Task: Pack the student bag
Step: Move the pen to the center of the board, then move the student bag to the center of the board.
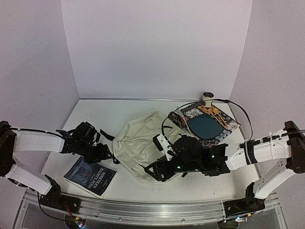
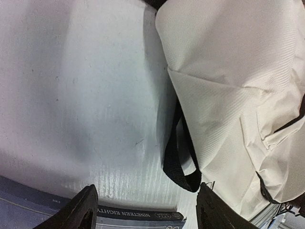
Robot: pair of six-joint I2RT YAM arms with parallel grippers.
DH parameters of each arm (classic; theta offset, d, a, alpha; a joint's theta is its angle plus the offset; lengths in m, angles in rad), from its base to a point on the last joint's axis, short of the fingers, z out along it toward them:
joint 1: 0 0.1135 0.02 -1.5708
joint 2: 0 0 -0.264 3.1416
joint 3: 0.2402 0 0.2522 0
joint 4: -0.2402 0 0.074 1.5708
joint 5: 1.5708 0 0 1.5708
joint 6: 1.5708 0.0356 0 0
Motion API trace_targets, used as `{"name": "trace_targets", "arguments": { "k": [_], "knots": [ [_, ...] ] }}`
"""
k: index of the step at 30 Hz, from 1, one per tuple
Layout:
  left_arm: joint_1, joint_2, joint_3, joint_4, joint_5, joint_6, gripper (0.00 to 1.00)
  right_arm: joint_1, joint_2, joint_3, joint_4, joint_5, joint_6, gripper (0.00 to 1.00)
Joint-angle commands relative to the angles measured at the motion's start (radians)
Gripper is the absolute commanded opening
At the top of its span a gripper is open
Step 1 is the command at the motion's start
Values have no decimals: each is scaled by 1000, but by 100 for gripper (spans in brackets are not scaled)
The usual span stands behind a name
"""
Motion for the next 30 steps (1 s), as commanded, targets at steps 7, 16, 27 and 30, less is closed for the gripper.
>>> {"name": "trace_targets", "arguments": {
  "k": [7, 16, 27, 30],
  "knots": [
    [-26, 88, 168, -19, -69, -25, 74, -35, -172, -76, -139, 309, 66, 87],
    [-31, 321, 338, 14, -139, 44, 59, -35, -149, -48, -142, 273, 49, 87],
    [179, 364, 401, -26, -236, 157, 5, -35, -136, -31, -126, 208, 22, 86],
    [263, 360, 429, -58, -273, 201, 3, -35, -123, -26, -112, 194, 20, 86]
  ]
}}
